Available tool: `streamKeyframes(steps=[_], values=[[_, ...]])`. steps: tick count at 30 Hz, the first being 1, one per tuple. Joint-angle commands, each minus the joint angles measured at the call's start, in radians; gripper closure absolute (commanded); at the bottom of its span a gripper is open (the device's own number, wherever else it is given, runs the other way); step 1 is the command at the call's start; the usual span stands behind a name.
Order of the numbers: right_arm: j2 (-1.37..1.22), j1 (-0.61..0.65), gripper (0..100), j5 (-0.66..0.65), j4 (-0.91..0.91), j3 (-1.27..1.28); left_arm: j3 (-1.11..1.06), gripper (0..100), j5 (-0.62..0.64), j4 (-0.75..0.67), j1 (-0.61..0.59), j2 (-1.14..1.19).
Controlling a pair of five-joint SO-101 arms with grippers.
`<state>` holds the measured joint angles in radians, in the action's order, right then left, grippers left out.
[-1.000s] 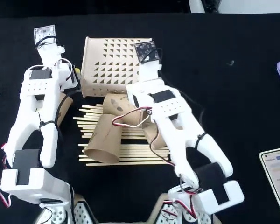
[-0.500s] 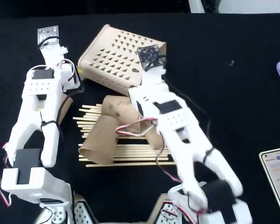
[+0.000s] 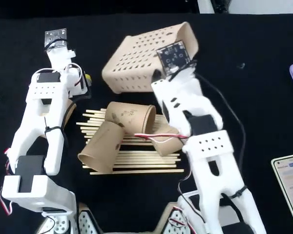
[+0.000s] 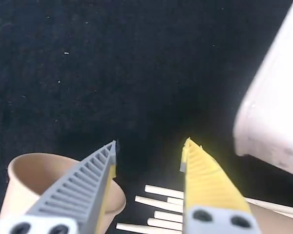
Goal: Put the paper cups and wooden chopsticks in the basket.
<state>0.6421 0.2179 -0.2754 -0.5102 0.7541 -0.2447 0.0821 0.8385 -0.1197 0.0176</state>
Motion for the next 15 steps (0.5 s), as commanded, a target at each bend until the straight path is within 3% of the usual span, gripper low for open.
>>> streamKeyframes(steps=[1, 4, 7, 15], values=[[0.044, 0.0, 98.8, -0.074, -0.081, -0.15, 0.019, 78, 0.011, 0.003, 0.001, -0.011], [0.024, 0.008, 98.8, -0.097, -0.157, -0.243, 0.01, 78, 0.011, 0.005, -0.015, -0.014], [-0.027, 0.009, 98.8, -0.008, -0.201, -0.298, 0.004, 78, 0.011, 0.005, -0.016, -0.018], [-0.176, 0.052, 98.8, 0.166, -0.112, -0.288, 0.01, 78, 0.008, 0.063, 0.005, -0.02]])
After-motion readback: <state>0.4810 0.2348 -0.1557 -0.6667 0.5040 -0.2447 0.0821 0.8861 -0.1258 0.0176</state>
